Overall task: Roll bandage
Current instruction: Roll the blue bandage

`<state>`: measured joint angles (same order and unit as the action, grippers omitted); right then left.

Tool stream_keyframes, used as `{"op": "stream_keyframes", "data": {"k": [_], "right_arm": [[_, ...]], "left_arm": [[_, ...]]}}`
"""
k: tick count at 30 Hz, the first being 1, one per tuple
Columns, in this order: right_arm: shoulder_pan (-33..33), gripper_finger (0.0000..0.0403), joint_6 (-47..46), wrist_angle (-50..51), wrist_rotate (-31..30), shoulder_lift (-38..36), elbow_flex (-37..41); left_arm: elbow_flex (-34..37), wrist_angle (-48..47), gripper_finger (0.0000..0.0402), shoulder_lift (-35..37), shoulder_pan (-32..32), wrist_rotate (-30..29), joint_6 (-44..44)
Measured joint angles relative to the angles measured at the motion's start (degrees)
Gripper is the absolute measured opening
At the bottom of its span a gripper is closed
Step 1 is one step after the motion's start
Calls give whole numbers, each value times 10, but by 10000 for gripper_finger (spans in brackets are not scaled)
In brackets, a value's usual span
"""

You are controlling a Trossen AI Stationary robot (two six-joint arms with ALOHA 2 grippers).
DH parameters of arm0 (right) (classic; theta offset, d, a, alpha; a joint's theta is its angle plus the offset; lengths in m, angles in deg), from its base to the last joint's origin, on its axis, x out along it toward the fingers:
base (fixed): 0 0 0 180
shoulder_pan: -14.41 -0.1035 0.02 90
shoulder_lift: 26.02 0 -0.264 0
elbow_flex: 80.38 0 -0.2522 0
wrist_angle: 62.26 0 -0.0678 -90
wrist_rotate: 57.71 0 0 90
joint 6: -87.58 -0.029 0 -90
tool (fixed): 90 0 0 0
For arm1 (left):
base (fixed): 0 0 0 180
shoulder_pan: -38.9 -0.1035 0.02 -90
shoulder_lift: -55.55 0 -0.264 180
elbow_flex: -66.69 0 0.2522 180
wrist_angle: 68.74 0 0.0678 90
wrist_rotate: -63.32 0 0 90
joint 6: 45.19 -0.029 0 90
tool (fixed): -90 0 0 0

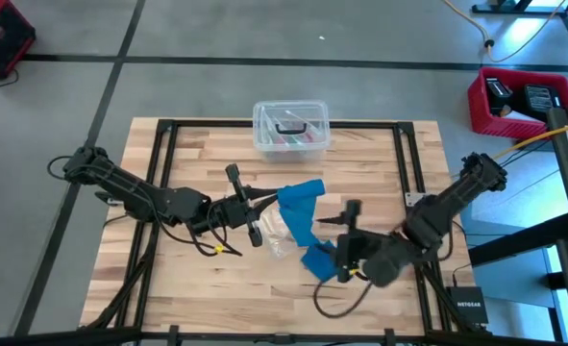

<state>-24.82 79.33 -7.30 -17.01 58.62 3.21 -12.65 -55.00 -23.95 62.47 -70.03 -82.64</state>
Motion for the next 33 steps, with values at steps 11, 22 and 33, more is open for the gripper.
{"op": "stream_keyframes", "data": {"k": [11, 22, 33], "right_arm": [[-11, 280, -223, -34, -111, -9, 190], [7, 280, -146, -493, -49, -42, 382], [100, 280, -19, -743, 85, -23, 423]], "left_arm": [[0, -5, 13, 0, 0, 25, 1], [0, -19, 13, 0, 0, 43, 10], [0, -21, 13, 0, -1, 59, 10]]}}
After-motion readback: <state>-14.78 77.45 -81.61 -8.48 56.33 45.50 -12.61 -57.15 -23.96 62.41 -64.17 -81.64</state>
